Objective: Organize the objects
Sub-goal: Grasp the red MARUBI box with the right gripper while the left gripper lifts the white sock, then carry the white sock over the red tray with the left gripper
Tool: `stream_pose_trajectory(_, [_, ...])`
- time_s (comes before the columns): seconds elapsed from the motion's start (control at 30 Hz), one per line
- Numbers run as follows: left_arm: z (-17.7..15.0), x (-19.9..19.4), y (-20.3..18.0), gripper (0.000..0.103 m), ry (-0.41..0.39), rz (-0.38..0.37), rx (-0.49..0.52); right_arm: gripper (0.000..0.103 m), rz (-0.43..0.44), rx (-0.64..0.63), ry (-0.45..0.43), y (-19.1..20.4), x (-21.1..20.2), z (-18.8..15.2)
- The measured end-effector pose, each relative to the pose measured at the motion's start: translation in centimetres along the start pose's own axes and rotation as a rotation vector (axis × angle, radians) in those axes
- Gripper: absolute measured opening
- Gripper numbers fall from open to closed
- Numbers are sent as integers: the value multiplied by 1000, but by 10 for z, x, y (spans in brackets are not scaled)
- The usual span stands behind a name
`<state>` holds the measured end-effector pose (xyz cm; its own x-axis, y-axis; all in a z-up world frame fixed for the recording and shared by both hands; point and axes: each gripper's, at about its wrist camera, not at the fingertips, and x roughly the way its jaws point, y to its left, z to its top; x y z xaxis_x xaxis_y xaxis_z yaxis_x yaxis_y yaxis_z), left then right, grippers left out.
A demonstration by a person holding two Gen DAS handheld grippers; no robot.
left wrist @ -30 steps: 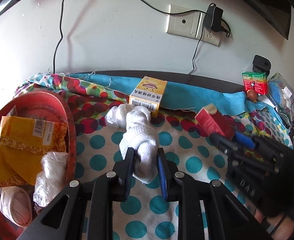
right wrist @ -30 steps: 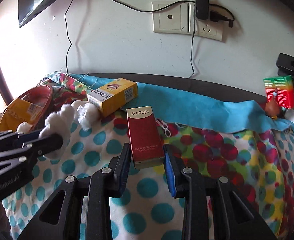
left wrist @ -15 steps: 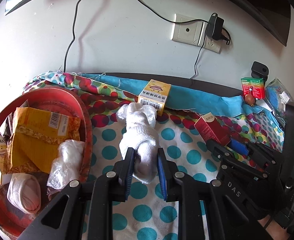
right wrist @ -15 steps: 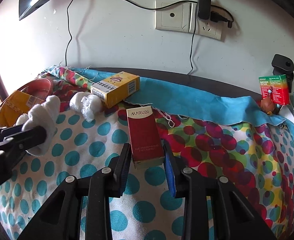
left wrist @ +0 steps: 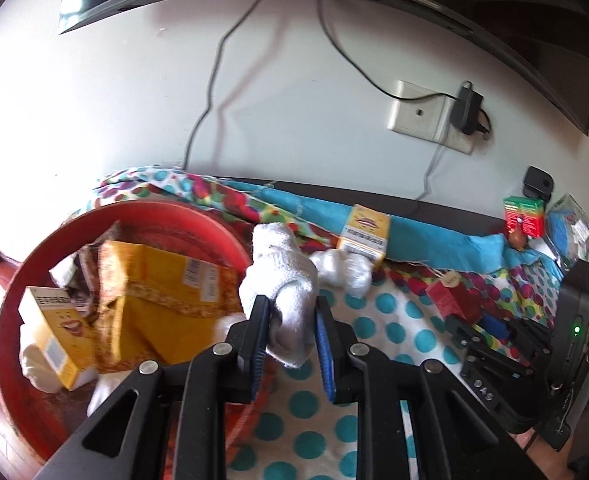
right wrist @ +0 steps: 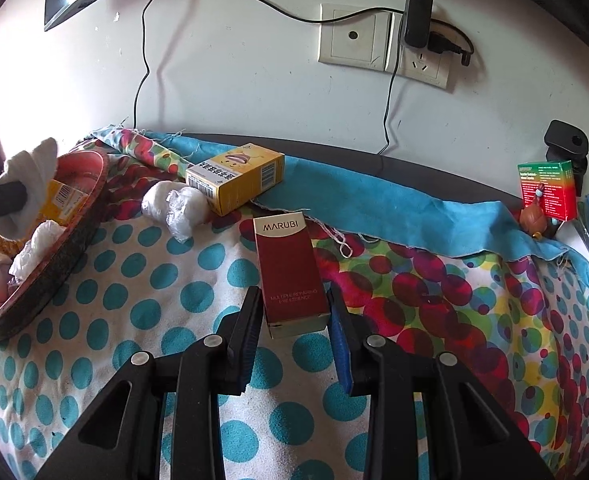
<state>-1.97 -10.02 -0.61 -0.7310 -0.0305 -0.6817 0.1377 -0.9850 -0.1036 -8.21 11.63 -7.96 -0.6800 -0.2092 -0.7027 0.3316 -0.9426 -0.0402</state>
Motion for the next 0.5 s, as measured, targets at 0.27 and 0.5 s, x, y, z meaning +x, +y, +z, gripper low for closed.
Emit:
stream_pose_trajectory(0.27, [-4, -4, 63, 23, 15, 105, -112, 30, 10, 8, 19, -1, 4, 0])
stream_pose_trajectory(0.5, [-11, -8, 75, 23, 25, 109, -121, 30, 11, 6, 27, -1, 5, 0])
